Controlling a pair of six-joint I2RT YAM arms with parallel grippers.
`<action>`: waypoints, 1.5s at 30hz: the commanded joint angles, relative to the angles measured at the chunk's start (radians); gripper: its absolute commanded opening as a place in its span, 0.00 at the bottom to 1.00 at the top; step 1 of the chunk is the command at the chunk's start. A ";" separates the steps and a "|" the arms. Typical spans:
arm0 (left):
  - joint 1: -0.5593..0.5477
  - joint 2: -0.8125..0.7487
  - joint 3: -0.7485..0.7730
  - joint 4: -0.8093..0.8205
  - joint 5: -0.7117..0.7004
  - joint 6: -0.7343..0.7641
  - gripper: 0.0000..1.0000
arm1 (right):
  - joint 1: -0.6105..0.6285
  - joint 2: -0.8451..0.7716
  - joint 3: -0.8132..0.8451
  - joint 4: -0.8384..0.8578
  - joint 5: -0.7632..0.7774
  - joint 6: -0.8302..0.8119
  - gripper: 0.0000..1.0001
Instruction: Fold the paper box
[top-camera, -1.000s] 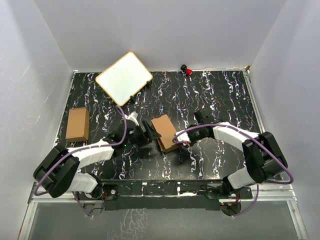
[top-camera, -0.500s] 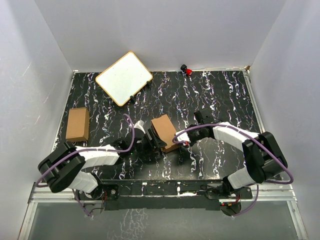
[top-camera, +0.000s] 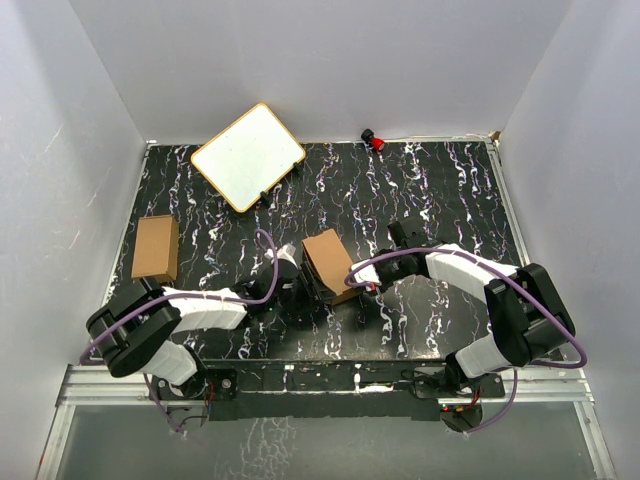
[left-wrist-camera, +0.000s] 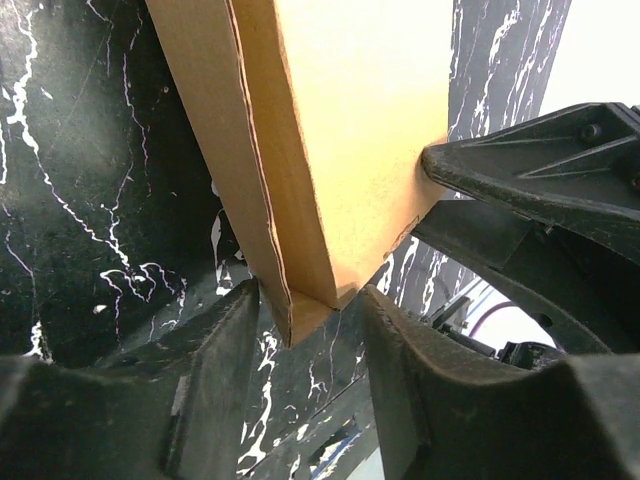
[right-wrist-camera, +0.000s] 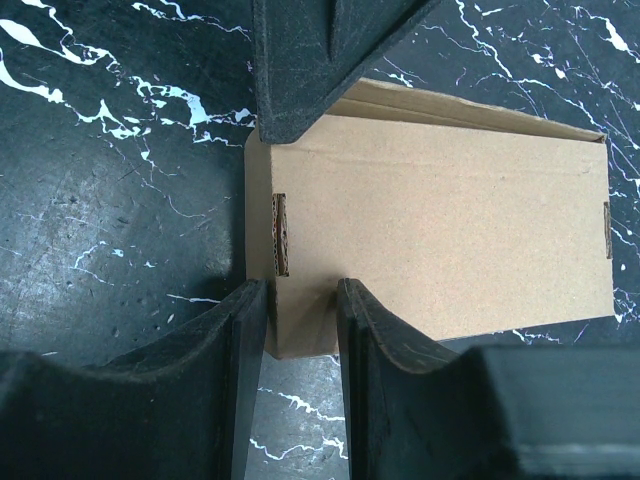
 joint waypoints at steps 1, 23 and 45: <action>-0.011 0.004 0.021 0.005 -0.019 -0.022 0.41 | 0.022 0.044 -0.010 -0.059 0.045 -0.008 0.37; -0.014 0.012 0.017 0.038 0.013 -0.007 0.02 | 0.028 0.045 -0.009 -0.062 0.048 -0.009 0.37; -0.013 -0.290 0.029 -0.324 -0.113 0.185 0.42 | -0.155 -0.119 0.065 -0.229 -0.197 0.003 0.70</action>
